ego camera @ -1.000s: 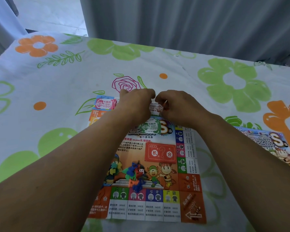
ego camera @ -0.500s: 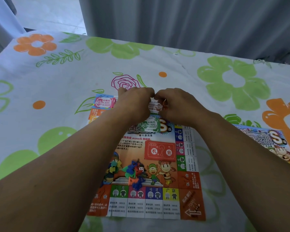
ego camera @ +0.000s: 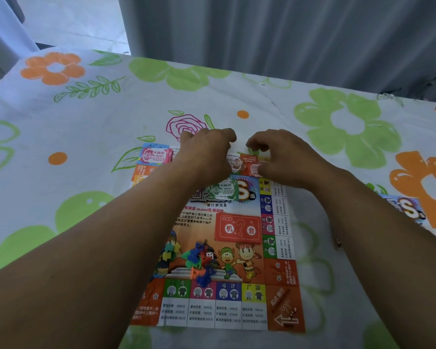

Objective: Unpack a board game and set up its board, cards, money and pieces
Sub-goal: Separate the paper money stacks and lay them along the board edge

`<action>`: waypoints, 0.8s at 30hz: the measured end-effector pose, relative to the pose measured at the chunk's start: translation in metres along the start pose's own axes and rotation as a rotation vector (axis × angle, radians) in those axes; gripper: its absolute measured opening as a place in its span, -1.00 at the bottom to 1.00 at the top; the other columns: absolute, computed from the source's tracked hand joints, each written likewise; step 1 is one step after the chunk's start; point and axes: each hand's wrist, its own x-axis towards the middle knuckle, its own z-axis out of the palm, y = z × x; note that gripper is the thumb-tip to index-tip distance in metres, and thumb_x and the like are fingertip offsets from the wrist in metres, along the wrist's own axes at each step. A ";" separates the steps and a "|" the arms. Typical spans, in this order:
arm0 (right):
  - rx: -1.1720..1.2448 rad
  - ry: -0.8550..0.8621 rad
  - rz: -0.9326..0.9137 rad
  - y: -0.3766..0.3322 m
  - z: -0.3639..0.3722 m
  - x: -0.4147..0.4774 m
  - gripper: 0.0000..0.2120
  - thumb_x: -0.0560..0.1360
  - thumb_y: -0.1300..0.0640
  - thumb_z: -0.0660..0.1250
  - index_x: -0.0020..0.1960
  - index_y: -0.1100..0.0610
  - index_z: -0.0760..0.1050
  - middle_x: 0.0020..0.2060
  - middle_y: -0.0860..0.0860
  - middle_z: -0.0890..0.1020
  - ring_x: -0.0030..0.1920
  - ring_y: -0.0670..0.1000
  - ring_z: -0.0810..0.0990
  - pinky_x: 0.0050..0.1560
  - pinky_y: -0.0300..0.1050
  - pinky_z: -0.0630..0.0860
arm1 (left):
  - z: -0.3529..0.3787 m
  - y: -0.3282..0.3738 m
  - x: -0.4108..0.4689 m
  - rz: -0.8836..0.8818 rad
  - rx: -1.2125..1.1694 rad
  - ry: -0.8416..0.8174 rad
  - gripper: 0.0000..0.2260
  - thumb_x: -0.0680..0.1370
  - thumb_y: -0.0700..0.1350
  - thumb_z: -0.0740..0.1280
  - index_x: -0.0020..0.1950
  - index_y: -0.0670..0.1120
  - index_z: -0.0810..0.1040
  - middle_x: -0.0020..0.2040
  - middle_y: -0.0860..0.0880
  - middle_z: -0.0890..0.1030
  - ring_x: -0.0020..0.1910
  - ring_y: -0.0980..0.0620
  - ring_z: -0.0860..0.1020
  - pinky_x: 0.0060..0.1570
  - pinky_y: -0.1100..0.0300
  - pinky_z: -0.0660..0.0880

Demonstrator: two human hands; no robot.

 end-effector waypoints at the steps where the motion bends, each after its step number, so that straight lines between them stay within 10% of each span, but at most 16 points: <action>1: 0.001 -0.002 0.006 0.004 -0.001 -0.003 -0.58 0.42 0.15 0.43 0.26 -0.04 0.49 0.14 -0.10 0.57 0.17 -0.04 0.49 0.14 0.06 0.51 | 0.001 0.003 0.000 0.015 -0.014 0.003 -0.49 0.49 -0.10 0.41 0.42 0.04 0.37 0.27 0.08 0.58 0.30 -0.03 0.46 0.31 -0.12 0.21; 24: -0.034 0.006 0.030 0.039 0.004 -0.017 -0.55 0.44 0.07 0.45 0.31 -0.02 0.46 0.19 -0.06 0.58 0.13 0.01 0.52 0.07 -0.04 0.48 | 0.023 0.043 0.016 0.089 0.080 -0.021 -0.54 0.48 -0.08 0.45 0.34 0.04 0.41 0.18 0.04 0.62 0.23 -0.04 0.51 0.28 -0.10 0.18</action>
